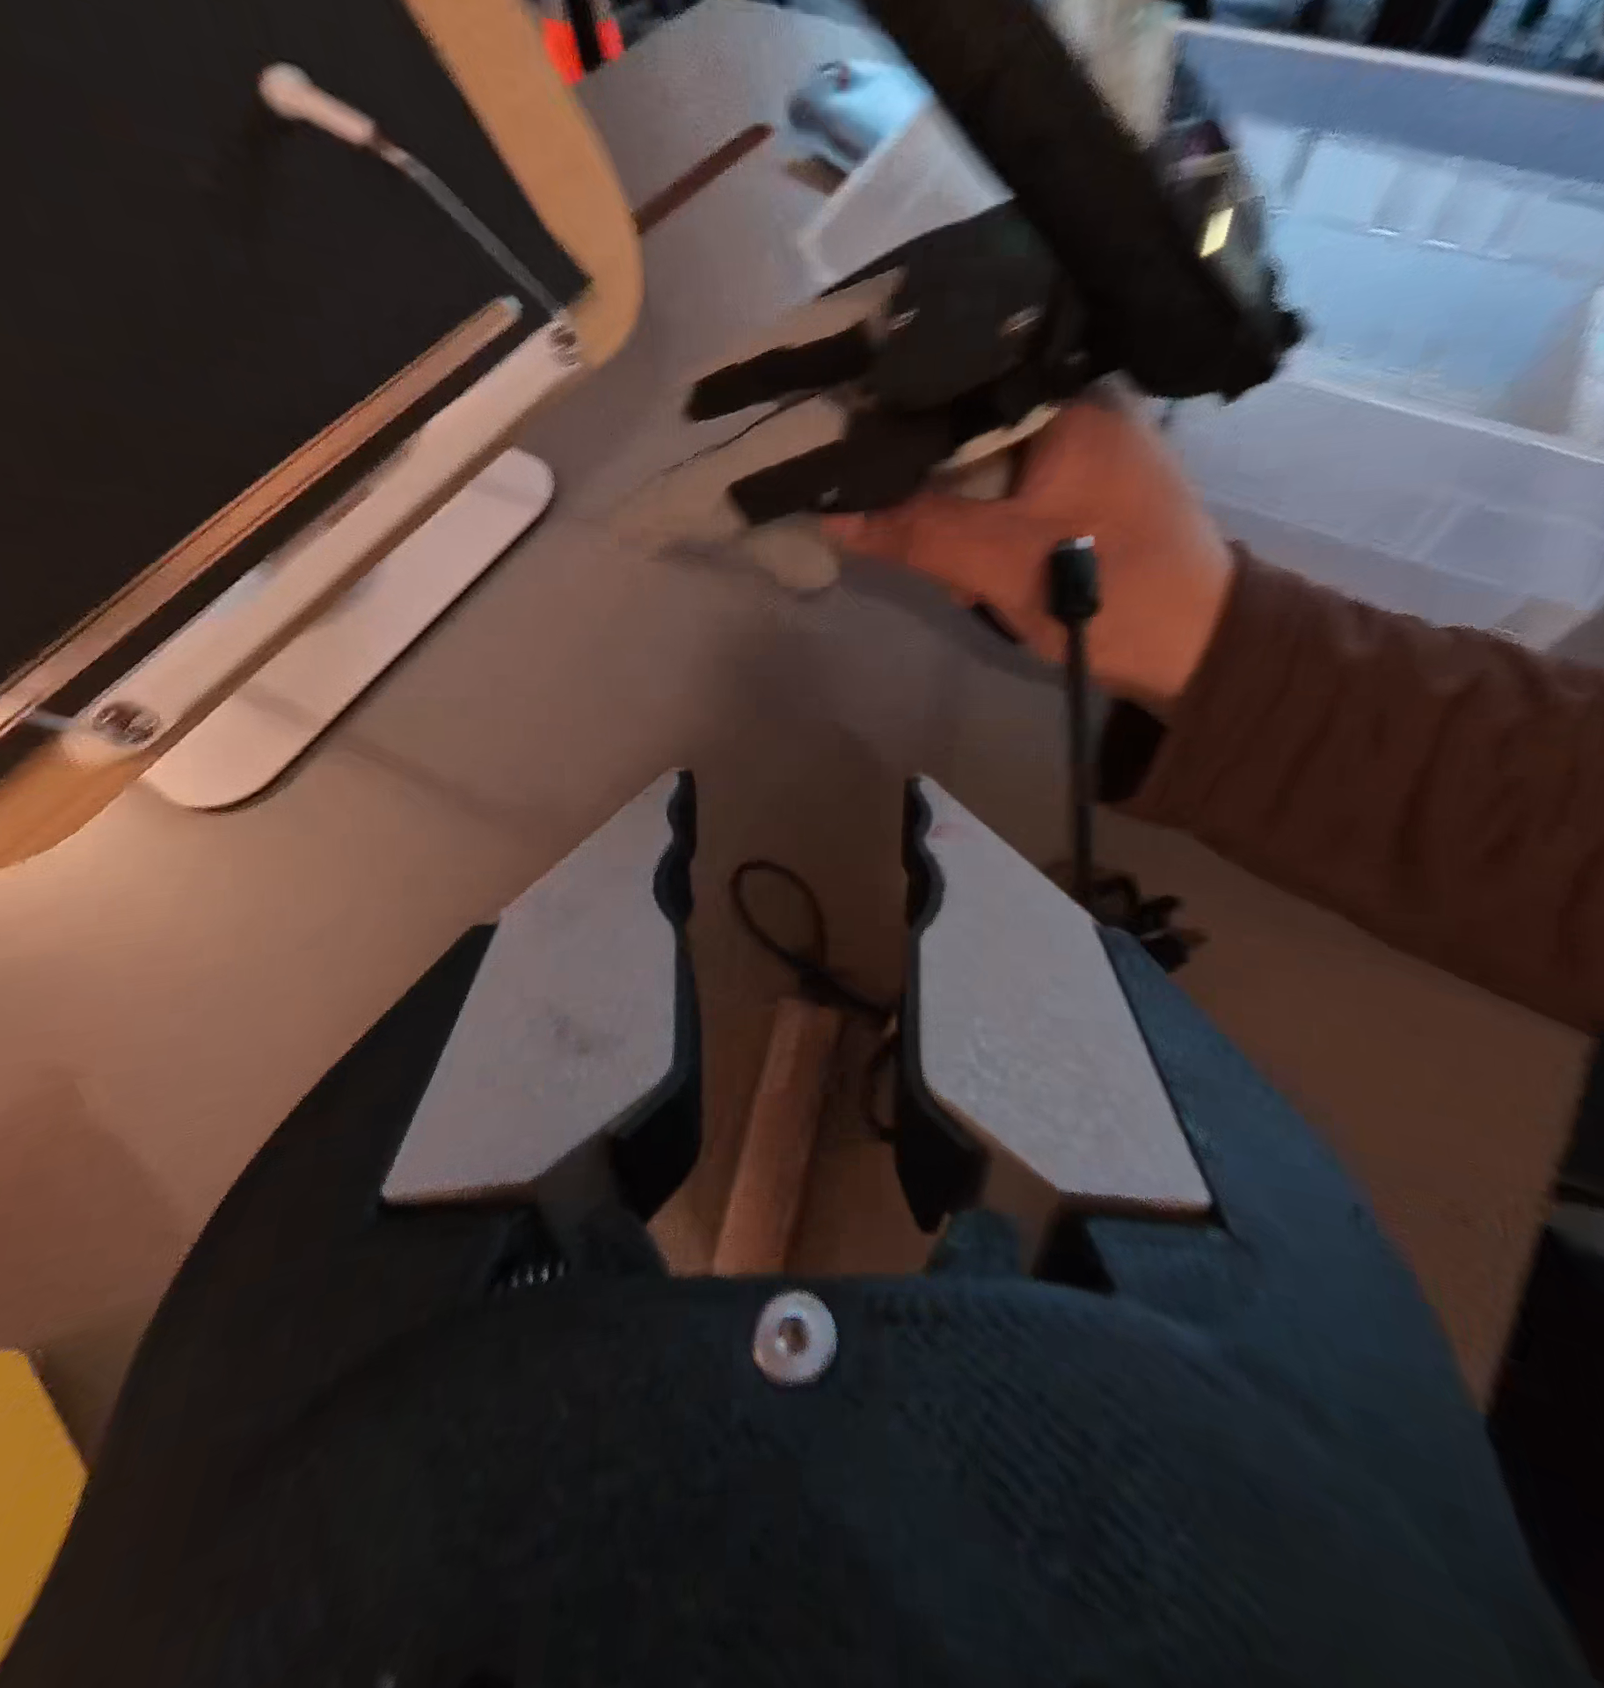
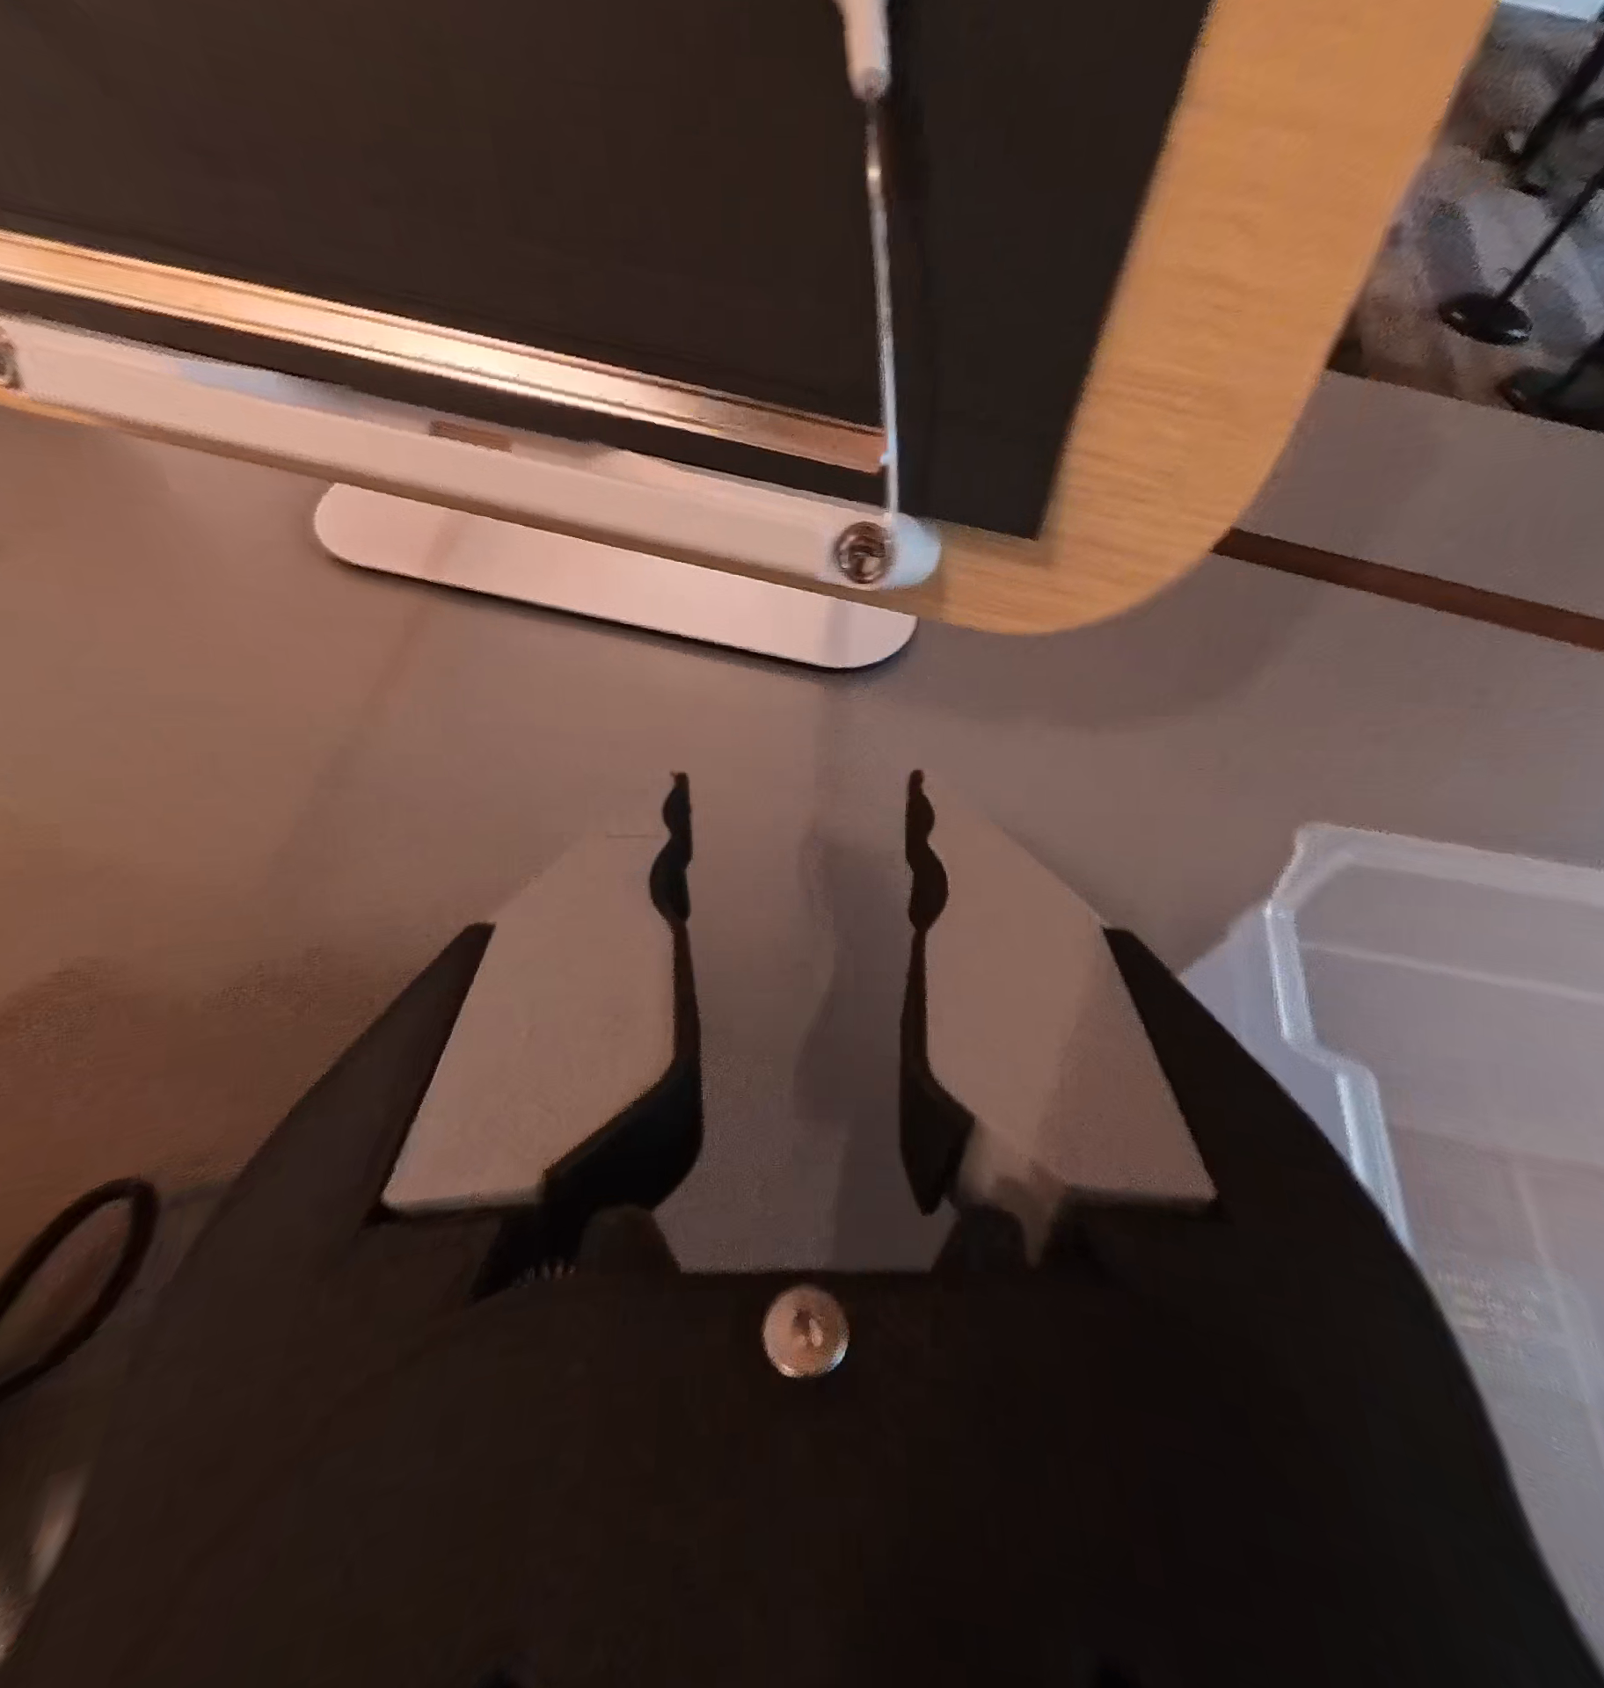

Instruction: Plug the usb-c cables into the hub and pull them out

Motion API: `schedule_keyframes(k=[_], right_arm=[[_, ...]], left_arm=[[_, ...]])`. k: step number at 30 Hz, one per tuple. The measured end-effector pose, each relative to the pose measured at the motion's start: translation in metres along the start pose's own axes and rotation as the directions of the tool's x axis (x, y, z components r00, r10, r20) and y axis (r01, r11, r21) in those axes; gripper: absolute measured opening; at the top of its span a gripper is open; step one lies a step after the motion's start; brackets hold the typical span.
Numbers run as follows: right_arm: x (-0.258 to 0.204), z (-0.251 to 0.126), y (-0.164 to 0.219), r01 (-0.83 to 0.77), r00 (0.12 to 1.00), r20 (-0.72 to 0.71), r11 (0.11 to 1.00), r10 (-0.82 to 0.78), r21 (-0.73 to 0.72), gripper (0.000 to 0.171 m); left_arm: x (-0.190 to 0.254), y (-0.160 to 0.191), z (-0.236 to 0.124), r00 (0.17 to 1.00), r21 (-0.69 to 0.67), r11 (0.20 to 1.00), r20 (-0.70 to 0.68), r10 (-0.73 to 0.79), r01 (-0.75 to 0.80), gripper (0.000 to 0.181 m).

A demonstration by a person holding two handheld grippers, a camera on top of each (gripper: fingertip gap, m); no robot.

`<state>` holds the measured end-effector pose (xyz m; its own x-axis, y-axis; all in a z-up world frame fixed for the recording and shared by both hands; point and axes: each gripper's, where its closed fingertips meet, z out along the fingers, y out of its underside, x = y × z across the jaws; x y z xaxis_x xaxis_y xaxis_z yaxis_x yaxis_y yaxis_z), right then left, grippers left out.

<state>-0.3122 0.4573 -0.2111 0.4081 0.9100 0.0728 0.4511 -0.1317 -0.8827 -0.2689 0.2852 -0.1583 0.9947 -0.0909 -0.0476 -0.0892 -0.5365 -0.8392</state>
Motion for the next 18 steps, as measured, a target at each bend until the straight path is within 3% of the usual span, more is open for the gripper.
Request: schedule_keyframes(k=[4, 8, 10, 14, 18], right_arm=[[0.007, -0.01, -0.012, -0.053, 0.998, -0.016, 0.998, 0.053, 0.025, 0.044], [-0.045, -0.03, -0.033, 0.001, 0.974, 0.225, 0.996, -0.021, 0.088, 0.052], [-0.056, -0.033, -0.034, 0.045, 0.968, 0.244, 0.995, -0.066, 0.091, 0.054], [-0.067, -0.039, -0.037, 0.061, 0.951, 0.294, 0.992, -0.092, 0.111, 0.055], [-0.079, -0.038, -0.034, 0.024, 0.942, 0.33, 0.995, -0.056, 0.102, 0.053]], left_arm=[[-0.046, 0.032, 0.006, 0.993, 0.018, 1.0, 0.12, -0.023, 0.021, 0.042], [-0.077, 0.058, 0.013, 0.978, 0.071, 0.997, 0.207, -0.017, 0.003, 0.038], [-0.09, 0.07, 0.015, 0.969, 0.108, 0.994, 0.246, -0.015, -0.012, 0.032], [-0.096, 0.061, 0.009, 0.973, 0.179, 0.983, 0.232, -0.007, -0.036, 0.021], [-0.093, 0.069, 0.013, 0.972, 0.122, 0.991, 0.233, 0.023, -0.053, 0.022]])
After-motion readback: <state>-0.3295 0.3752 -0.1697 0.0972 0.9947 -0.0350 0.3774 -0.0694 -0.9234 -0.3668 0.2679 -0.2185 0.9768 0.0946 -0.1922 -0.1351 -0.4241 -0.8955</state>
